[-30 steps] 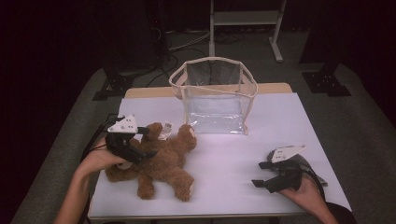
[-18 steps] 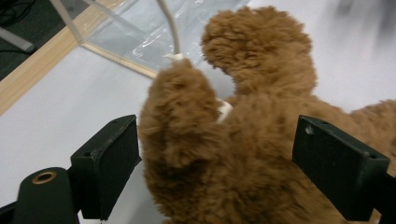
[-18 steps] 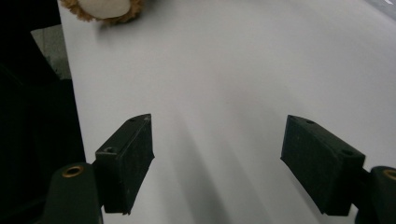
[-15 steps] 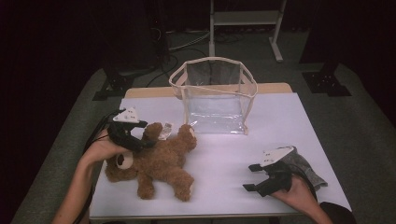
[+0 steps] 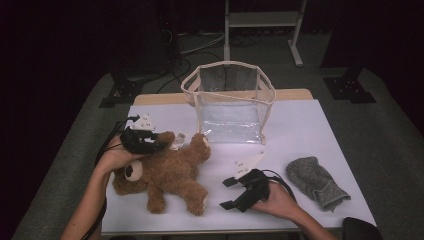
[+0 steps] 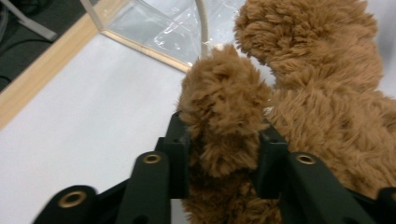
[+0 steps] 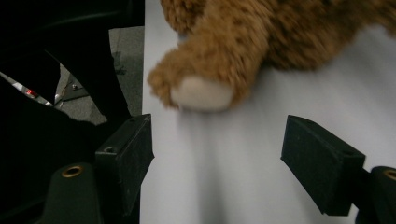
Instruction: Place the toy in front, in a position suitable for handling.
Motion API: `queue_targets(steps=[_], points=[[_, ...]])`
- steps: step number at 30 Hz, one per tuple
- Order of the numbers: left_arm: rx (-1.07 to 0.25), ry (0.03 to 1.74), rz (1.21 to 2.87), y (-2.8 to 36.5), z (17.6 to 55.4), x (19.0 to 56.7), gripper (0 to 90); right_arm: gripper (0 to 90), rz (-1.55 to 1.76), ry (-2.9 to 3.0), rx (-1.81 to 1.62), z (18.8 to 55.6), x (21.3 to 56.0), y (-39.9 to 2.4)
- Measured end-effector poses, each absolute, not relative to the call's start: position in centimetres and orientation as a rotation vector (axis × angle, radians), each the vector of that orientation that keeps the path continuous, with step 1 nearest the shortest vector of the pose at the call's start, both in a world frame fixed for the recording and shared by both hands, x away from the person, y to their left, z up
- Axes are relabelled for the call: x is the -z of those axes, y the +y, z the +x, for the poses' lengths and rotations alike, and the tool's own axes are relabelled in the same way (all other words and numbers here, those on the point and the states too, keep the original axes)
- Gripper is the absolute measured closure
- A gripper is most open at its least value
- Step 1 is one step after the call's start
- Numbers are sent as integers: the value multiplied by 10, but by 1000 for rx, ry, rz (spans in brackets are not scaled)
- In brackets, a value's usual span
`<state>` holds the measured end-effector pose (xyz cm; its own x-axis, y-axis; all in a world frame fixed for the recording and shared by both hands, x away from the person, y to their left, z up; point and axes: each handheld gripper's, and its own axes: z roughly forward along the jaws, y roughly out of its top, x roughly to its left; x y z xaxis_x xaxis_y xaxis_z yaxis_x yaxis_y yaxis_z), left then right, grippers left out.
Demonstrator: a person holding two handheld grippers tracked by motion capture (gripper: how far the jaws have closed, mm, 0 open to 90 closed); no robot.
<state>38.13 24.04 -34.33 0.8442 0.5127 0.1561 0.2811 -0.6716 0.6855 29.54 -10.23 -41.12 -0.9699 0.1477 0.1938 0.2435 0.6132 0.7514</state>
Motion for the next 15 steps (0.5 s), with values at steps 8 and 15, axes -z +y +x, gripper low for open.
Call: queue_targets(steps=[8, 15], points=[[-450, 566, 2334, 244, 379, 342, 705, 225, -288, -2707, 1215, 305, 429, -38], [-476, 557, 2337, 243, 376, 340, 733, 554, -278, -2726, 1178, 304, 440, -20]])
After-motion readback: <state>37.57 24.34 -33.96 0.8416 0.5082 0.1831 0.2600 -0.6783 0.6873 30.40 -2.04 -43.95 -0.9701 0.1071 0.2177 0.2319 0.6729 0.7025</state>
